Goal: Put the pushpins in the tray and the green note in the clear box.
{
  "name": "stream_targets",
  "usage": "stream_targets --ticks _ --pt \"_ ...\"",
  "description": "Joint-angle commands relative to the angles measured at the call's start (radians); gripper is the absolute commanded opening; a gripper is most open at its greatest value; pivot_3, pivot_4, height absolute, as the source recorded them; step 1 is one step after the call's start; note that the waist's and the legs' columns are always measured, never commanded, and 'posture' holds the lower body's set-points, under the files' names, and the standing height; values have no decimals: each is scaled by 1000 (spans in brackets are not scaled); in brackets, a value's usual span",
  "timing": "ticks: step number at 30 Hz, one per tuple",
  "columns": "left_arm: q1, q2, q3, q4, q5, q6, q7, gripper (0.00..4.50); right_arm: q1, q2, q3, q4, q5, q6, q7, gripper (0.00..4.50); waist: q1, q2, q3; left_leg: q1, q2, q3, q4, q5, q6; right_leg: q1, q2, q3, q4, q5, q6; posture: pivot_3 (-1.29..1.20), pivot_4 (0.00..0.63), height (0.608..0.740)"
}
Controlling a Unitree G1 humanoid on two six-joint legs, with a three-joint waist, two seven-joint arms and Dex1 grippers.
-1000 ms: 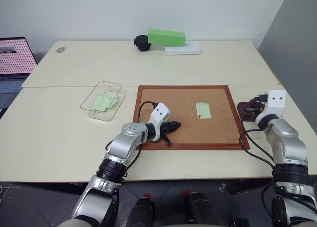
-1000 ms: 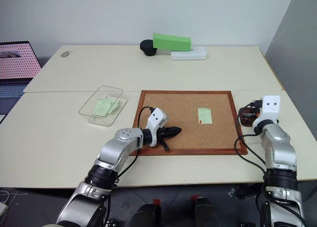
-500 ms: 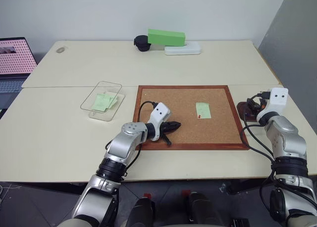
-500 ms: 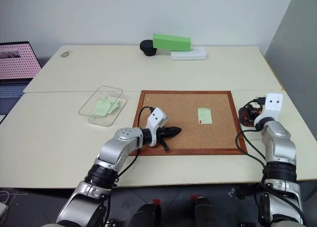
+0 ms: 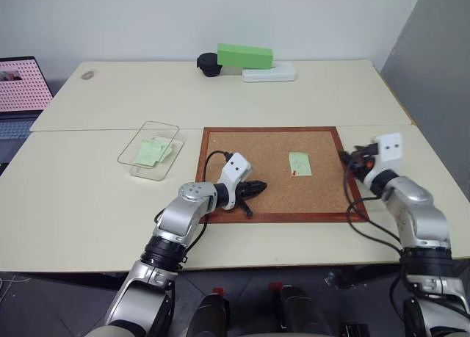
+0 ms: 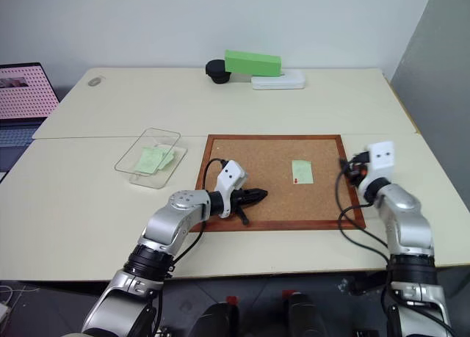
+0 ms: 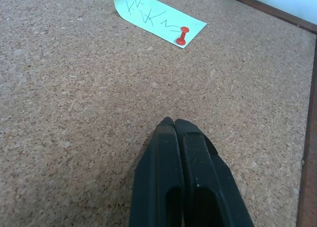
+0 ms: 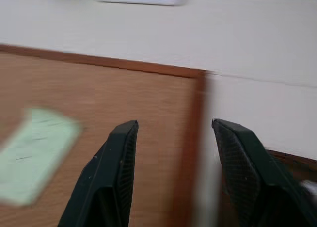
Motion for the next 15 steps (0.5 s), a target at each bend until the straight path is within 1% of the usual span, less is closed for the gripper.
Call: stream_targets --ticks 1,6,15 --pt "20 5 -17 12 -1 32 -3 0 14 14 67 -109 37 40 68 2517 0 0 0 0 0 0 0 0 0 0 0 0 0 0 0 0 150 740" --pt "27 9 -14 2 -4 38 -2 0 -6 51 125 -85 18 40 70 2517 1 0 0 0 0 0 0 0 0 0 0 0 0 0 0 0 150 740" --pt "31 18 -11 -14 -3 52 1 0 -67 99 176 29 -43 -13 70 2517 1 0 0 0 0 0 0 0 0 0 0 -1 0 0 0 0 150 740"
